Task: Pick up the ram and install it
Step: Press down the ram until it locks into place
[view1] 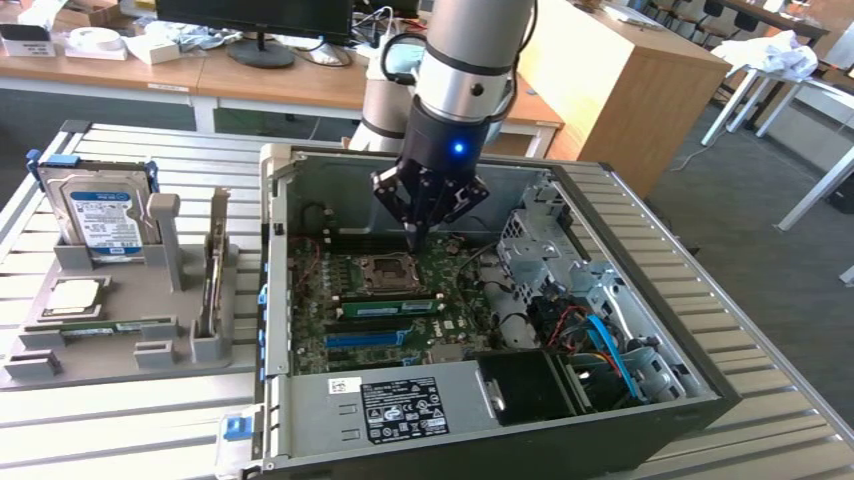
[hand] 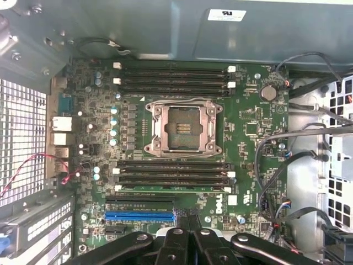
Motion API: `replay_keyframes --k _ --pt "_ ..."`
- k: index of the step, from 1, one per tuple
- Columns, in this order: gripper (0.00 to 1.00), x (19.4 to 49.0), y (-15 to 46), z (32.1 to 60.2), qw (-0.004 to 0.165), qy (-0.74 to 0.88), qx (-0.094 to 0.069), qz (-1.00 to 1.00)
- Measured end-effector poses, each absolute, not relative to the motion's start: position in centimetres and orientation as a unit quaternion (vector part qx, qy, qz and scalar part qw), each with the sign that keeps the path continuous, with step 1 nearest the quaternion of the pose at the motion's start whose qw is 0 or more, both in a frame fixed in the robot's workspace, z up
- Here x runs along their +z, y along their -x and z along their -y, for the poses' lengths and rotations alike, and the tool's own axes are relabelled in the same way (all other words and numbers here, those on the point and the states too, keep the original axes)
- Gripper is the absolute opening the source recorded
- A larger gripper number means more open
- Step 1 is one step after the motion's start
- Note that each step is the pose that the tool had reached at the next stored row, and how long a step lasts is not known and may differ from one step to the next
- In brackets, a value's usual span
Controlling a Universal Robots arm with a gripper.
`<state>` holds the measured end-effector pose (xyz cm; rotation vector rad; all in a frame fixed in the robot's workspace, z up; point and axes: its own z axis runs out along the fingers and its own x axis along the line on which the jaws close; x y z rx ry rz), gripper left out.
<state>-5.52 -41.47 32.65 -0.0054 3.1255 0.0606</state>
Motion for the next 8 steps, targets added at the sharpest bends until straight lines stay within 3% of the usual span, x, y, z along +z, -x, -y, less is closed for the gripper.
replay_keyframes --k 8 --pt "0.10 34.2 5.5 41.5 0.008 0.002 0.019 -1.000"
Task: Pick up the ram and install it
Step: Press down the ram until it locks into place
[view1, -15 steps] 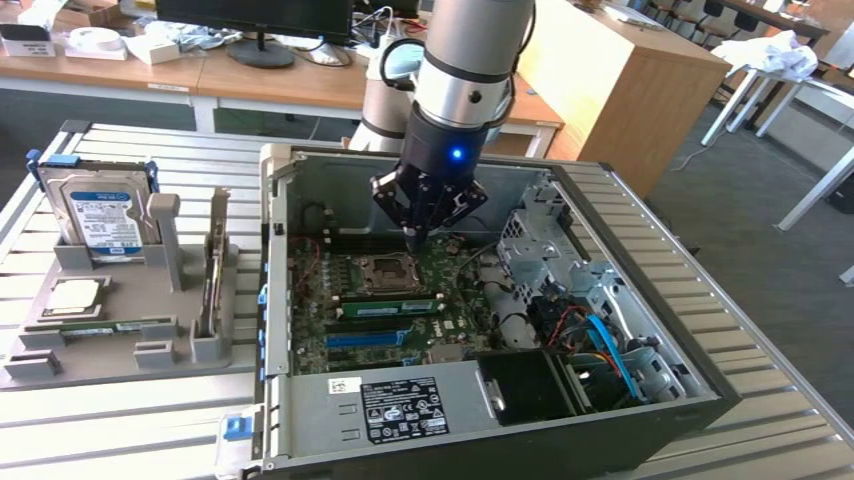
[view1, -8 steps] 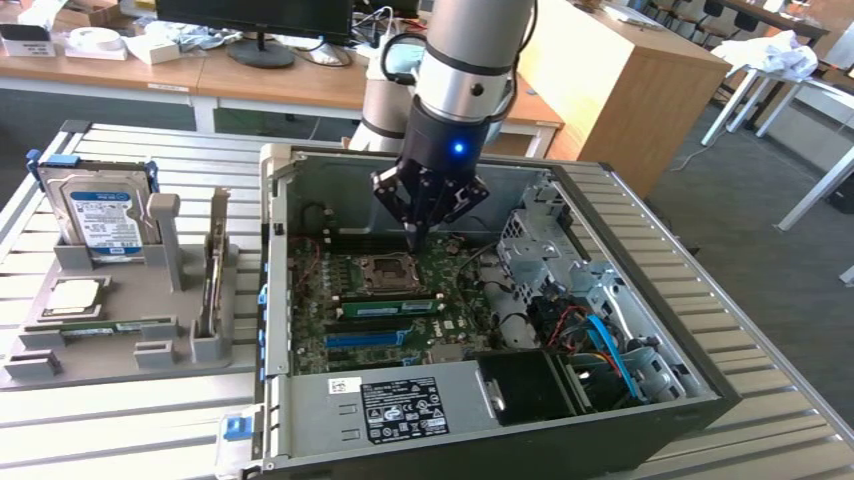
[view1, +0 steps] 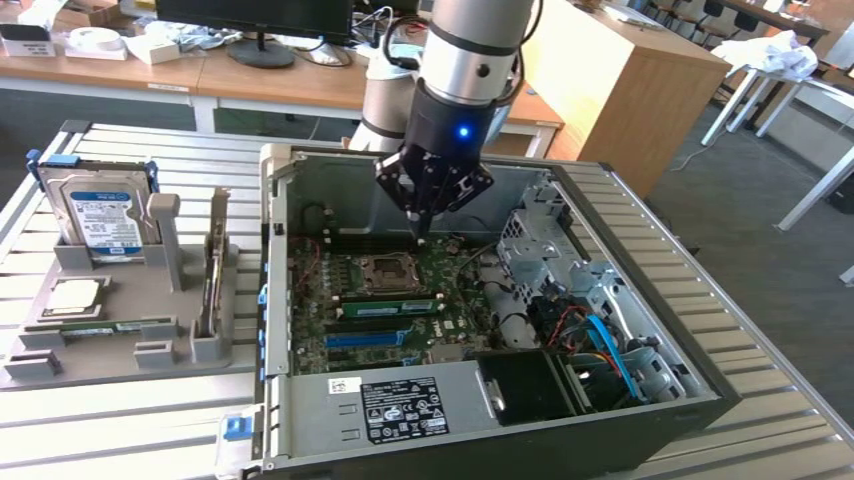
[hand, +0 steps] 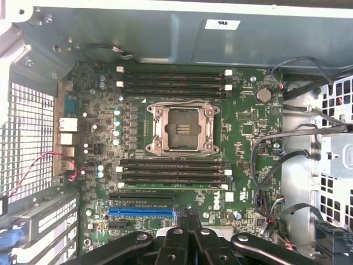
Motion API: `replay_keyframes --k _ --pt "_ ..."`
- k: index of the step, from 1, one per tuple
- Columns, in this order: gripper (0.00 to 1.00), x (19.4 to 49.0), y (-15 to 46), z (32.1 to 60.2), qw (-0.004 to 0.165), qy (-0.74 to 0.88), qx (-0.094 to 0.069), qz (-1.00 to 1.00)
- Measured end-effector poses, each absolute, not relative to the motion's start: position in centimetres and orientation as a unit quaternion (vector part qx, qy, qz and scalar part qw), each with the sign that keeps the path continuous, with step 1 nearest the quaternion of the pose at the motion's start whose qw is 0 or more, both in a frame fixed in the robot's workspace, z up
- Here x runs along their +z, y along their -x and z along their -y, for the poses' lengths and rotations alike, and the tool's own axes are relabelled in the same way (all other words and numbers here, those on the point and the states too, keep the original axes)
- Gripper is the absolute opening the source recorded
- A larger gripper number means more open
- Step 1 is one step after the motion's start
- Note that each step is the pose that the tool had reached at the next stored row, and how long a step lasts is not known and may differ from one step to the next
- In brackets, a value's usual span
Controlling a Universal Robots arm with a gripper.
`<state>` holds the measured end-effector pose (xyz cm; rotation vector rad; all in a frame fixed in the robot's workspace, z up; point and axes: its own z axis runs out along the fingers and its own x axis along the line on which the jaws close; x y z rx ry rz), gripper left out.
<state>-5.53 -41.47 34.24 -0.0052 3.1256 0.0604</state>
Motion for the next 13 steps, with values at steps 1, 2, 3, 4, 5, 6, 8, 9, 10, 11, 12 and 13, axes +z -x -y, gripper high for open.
replay_keyframes --k 1,2,3,4,5,6,8,9,10,11,12,13 --pt "0.10 34.36 5.53 41.47 0.008 0.002 0.019 -1.000" --pt "0.10 34.47 5.53 41.47 0.008 0.002 0.019 -1.000" --pt "0.10 34.58 5.53 41.47 0.008 0.002 0.019 -1.000" --pt "0.10 34.71 5.53 41.47 0.008 0.002 0.019 -1.000" --pt "0.10 34.82 5.53 41.47 0.008 0.002 0.019 -1.000" --pt "0.10 34.89 5.53 41.47 0.008 0.002 0.019 -1.000" --pt "0.10 34.88 5.52 41.47 0.008 0.002 0.019 -1.000" --pt "0.10 34.89 5.53 41.47 0.008 0.002 0.019 -1.000" --pt "0.10 34.90 5.53 41.47 0.008 0.002 0.019 -1.000" --pt "0.10 34.90 5.52 41.47 0.008 0.002 0.019 -1.000" --pt "0.10 34.90 5.53 41.47 0.008 0.002 0.019 -1.000" --pt "0.10 34.90 5.52 41.47 0.008 0.002 0.019 -1.000"
